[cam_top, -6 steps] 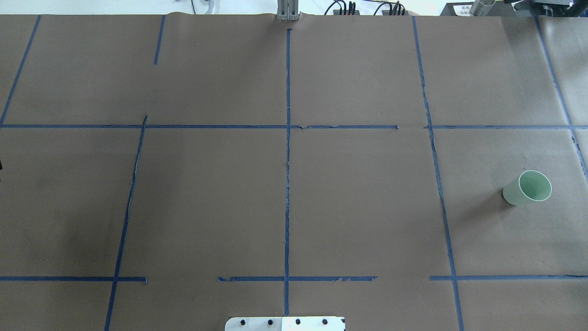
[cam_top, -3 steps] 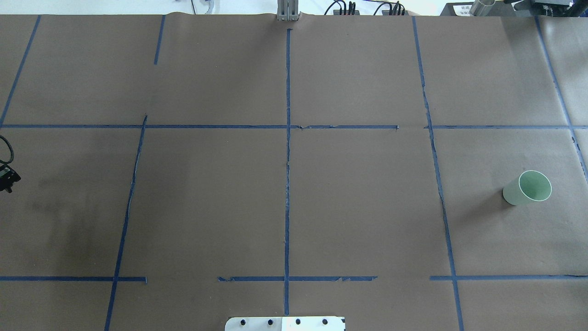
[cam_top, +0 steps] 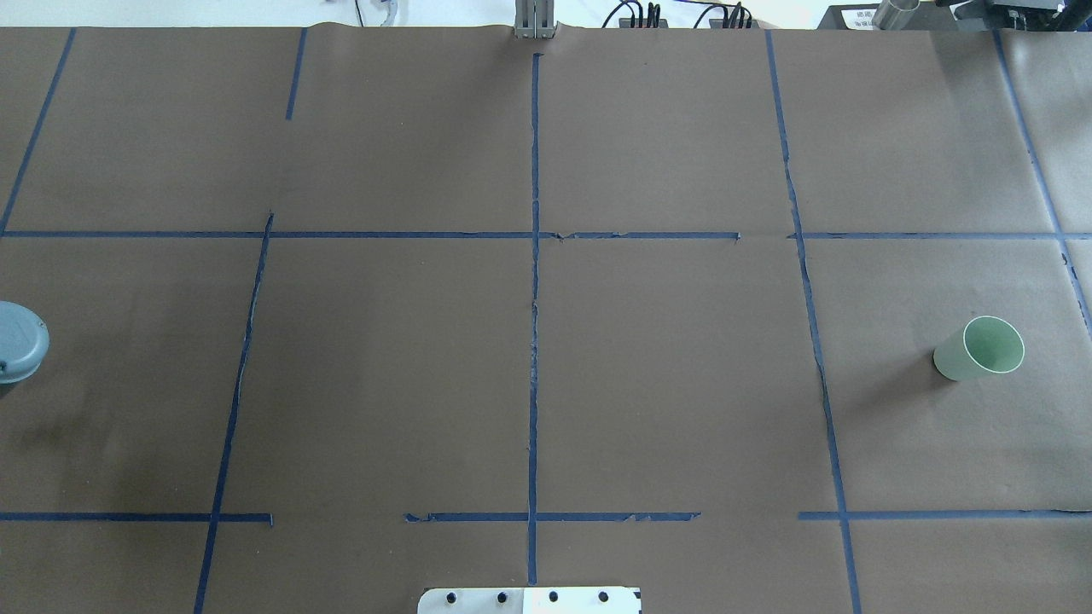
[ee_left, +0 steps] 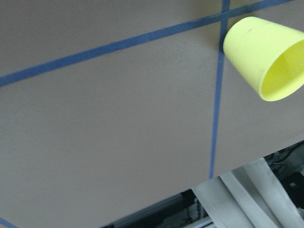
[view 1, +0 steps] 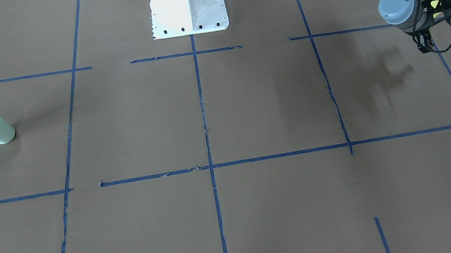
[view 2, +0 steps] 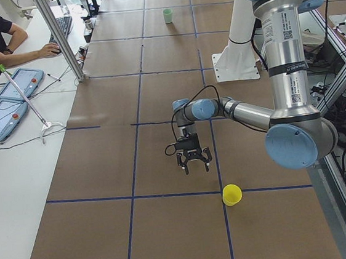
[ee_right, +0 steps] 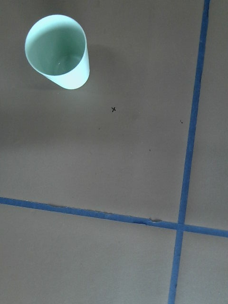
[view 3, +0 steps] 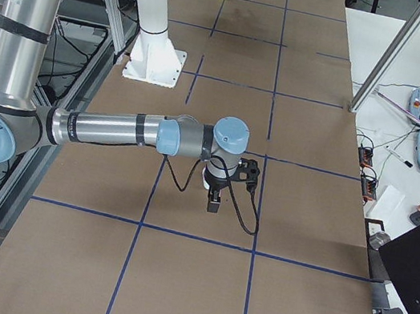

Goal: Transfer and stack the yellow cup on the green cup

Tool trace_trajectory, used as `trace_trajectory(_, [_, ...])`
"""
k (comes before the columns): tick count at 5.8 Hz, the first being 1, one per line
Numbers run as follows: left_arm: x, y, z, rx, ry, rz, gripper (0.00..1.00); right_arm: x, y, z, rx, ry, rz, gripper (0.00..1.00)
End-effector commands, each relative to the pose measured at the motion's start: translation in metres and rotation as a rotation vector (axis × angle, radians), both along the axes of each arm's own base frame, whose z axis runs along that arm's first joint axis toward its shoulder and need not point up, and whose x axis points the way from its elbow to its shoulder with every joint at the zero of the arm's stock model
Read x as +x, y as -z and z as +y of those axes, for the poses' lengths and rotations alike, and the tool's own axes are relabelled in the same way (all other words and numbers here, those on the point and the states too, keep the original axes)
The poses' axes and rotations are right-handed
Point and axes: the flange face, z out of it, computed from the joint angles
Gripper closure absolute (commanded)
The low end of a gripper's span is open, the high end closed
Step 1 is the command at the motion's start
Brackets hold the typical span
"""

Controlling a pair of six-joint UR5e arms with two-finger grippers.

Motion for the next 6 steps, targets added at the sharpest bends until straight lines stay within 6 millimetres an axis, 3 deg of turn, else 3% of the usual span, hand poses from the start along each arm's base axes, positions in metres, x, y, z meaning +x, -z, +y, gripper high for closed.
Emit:
trace_trajectory(1, [0.012,-0.016,0.039,-0.036,0.178,-0.235,0.0,0.0,0.0,0.001,0.011,0.003,-0.003,0.0])
trace_trajectory(3, [0.03,-0.032,0.081,-0.068,0.216,-0.344,0.0,0.0,-0.002,0.002,0.006,0.003,-0.001,0.0])
trace_trajectory(6, [0.029,-0.091,0.089,-0.069,0.231,-0.414,0.0,0.0,-0.006,0.006,-0.009,0.0,-0.002,0.0])
